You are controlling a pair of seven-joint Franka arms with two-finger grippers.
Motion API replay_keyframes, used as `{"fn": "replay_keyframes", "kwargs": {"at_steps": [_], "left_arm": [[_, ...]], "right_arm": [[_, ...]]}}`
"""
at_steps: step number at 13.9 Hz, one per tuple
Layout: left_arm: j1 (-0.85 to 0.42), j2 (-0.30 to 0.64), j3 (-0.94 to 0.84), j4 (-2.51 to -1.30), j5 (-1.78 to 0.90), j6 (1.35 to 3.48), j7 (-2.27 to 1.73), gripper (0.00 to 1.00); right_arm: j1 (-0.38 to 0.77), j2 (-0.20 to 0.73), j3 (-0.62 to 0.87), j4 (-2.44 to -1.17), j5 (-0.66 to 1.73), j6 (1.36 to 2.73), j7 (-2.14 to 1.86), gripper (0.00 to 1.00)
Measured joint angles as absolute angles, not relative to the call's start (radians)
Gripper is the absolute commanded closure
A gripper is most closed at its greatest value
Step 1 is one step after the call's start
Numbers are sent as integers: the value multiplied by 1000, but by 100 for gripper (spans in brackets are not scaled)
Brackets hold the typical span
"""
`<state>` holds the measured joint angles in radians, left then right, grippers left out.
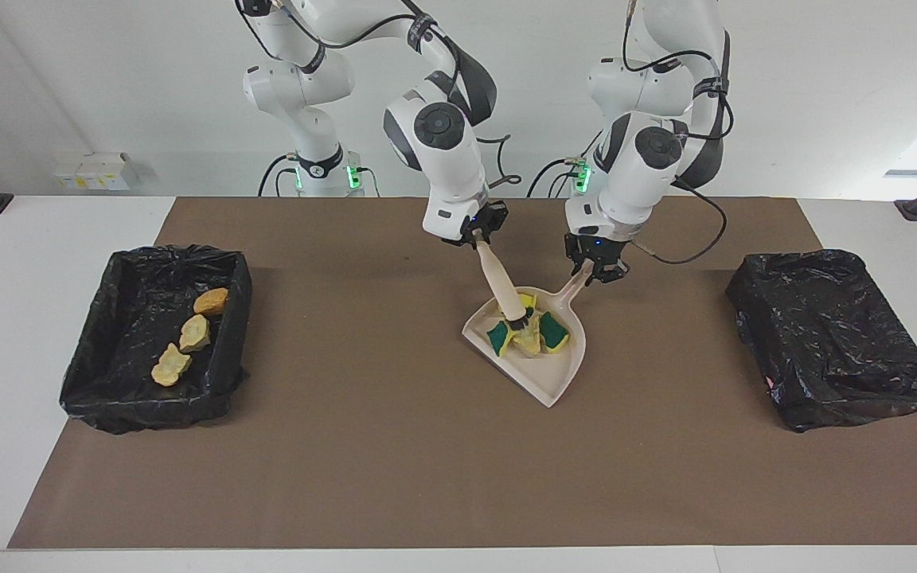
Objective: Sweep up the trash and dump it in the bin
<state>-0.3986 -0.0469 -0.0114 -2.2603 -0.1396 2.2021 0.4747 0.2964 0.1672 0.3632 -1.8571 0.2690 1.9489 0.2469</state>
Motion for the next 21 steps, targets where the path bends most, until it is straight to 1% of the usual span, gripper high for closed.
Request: {"fn": "replay_keyframes", "kwargs": {"at_steps": [3, 7, 9, 12, 14, 16, 19, 21], "left_arm": [[-399, -48, -11, -2260, -140, 2203, 475, 100], [-399, -49, -11, -2260, -140, 2206, 475, 100], [-399, -49, -11, -2260, -140, 2207, 475, 100], [-386, -50, -9, -2260, -140, 2208, 475, 100], [-370, -51, -9, -2260, -140, 2208, 477, 100], [-349, -54, -8, -2260, -140, 2208, 477, 100], [-272, -78, -6, -2254, -140, 2192, 519, 100], [-203, -104, -3, -2232, -140, 2113, 555, 100]], "right_arm": [[288, 124, 361, -1857, 281, 1879, 273, 100], [297, 107, 365, -1857, 297, 1864, 412, 100], [318, 94, 367, -1864, 297, 1843, 502, 100], [381, 36, 369, -1929, 292, 1842, 691, 100], [417, -26, 370, -2010, 288, 1871, 752, 100], [444, -82, 370, -2109, 288, 1946, 758, 100], [502, -94, 371, -2206, 248, 2059, 758, 100], [531, -85, 371, -2239, 203, 2084, 758, 100]]}}
